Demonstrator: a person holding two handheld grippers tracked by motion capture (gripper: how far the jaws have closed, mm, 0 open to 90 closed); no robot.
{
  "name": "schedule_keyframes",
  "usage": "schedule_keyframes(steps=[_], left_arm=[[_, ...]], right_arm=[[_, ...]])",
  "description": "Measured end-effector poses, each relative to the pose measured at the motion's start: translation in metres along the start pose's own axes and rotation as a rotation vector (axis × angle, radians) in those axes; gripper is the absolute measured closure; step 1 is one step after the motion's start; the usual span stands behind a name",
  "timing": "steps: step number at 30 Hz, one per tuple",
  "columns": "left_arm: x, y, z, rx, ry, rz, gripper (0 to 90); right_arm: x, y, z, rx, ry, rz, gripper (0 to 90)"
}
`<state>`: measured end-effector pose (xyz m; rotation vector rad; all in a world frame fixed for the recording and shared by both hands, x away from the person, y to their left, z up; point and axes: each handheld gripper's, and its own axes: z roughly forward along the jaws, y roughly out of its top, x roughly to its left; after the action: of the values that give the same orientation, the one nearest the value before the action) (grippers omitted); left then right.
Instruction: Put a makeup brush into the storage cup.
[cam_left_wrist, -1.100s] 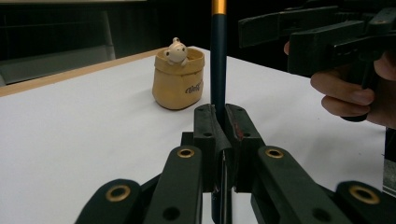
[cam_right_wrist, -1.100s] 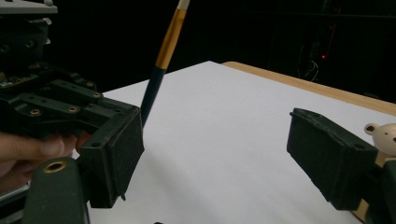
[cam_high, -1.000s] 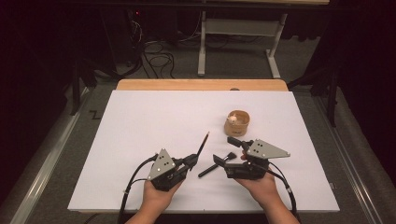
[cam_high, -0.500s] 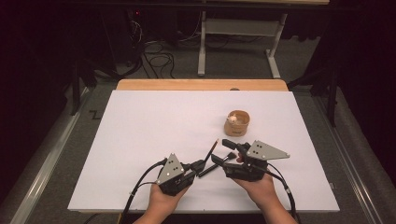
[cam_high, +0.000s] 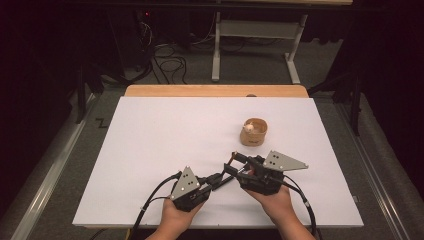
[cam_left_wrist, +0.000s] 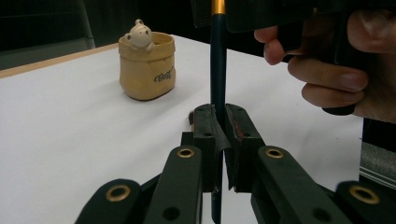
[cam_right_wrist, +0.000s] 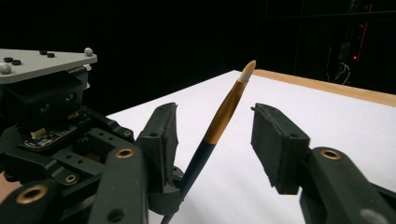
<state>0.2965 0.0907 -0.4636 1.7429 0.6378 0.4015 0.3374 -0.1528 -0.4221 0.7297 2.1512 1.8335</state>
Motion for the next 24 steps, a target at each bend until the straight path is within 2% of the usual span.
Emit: schedule_keyframes(steps=[3,8,24], left_arm=[[0.0002,-0.0006,0.0003,-0.001,-0.001,-0.008,84.1],[0.0005,-0.0014,0.0006,-0.003,0.0,-0.012,84.1],[-0.0004,-0.0014,0.0002,-0.019,-0.002,-0.016,84.1]], right_arm=[[-0.0004,-0.0009,0.0005,0.002,-0.001,0.009,54.9],[-0.0037,-0.0039,0.0016,-0.003,0.021,0.056,61.4],[-0.0047,-0.0057,0.0025,-0.011,0.057,0.087,70.8]])
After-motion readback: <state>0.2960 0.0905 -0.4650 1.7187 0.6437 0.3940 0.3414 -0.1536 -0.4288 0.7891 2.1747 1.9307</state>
